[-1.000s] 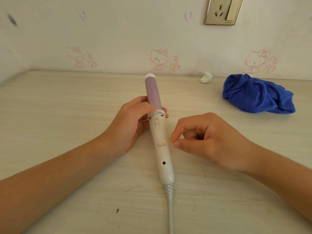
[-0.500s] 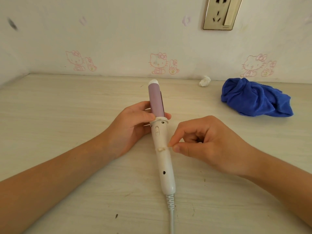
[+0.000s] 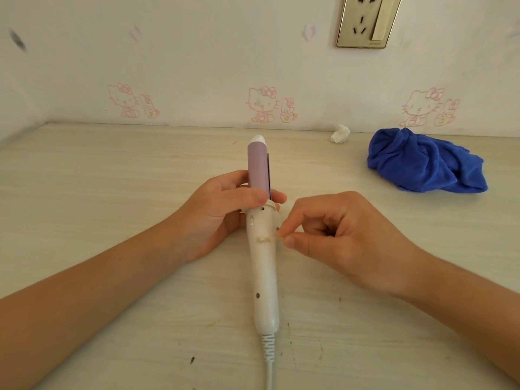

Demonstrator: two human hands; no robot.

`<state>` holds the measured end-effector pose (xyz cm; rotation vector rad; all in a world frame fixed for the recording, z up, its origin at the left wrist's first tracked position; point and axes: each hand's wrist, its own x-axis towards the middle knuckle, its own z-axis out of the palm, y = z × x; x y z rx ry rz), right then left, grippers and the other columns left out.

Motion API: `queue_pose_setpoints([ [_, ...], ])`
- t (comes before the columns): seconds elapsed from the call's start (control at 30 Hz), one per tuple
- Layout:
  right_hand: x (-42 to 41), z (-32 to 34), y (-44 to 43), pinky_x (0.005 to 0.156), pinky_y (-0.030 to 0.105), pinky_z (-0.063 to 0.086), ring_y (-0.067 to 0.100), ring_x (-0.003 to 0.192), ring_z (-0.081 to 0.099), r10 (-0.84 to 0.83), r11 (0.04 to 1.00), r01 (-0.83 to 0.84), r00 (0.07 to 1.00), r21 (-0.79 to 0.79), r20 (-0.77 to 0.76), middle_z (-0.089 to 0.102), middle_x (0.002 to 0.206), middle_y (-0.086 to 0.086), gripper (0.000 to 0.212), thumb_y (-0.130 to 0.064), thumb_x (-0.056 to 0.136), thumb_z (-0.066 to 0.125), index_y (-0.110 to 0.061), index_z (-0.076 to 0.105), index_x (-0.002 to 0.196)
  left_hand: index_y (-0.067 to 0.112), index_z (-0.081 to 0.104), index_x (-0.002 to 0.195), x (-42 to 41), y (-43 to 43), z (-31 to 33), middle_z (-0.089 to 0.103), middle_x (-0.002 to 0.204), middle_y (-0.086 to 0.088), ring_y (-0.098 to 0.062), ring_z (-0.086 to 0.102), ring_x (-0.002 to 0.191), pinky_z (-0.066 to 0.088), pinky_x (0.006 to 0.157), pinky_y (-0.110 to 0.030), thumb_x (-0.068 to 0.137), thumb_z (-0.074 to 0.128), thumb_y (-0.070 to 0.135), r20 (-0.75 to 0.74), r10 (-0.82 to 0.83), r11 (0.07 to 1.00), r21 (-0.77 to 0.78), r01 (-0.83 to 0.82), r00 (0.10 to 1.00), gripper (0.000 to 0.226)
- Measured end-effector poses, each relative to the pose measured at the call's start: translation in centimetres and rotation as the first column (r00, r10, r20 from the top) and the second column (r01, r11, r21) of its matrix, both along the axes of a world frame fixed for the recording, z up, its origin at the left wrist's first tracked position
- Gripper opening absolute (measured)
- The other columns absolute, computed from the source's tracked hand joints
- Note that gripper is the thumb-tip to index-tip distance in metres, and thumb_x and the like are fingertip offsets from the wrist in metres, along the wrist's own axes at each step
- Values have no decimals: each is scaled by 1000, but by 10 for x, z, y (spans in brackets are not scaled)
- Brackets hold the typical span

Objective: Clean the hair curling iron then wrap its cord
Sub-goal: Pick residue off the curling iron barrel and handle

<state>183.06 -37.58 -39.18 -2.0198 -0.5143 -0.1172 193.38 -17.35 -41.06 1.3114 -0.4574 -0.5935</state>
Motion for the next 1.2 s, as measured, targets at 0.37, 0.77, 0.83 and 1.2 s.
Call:
queue_pose_setpoints([
  [0.37, 3, 3, -4, 52, 10, 34, 9, 46, 28, -29, 1000, 29, 999, -3, -44, 33, 49, -3, 13, -2, 91, 73, -12, 76, 84, 5, 64, 121, 0, 0, -4, 76, 109, -11, -24, 69, 96, 56, 85, -37, 80, 71, 23, 81, 2, 1000, 19, -3, 997, 45],
  [0.77, 1, 1, -3, 51, 13, 33, 9, 48, 29, 32, 999, -33, 998, -17, -62, 34, 50, -5, 15, -3, 91, 74, -15, 77, 84, 20, 80, 101, 0, 1, -4, 75, 109, -13, -27, 65, 91, 57, 72, -34, 78, 71, 24, 31, -4, 1000, -21, 4, 1000, 26],
  [0.83, 1, 0, -1, 52, 10, 32, 7, 48, 28, 12, 1000, -13, 1000, -7, -28, 33, 50, -6, 14, -2, 91, 74, -14, 77, 84, 21, 80, 103, 0, 1, -4, 74, 110, -14, -29, 64, 93, 57, 75, -35, 79, 71, 26, 49, -6, 1000, -7, 7, 999, 26],
  [1.2, 7, 3, -9, 49, 12, 31, 8, 45, 27, -87, 996, 86, 996, -27, -1, 34, 47, -8, 13, -2, 91, 73, -12, 75, 82, 15, 78, 104, 0, 1, -6, 74, 111, -17, -28, 71, 88, 58, 72, -34, 81, 71, 22, 49, -5, 1000, -24, 6, 999, 26],
])
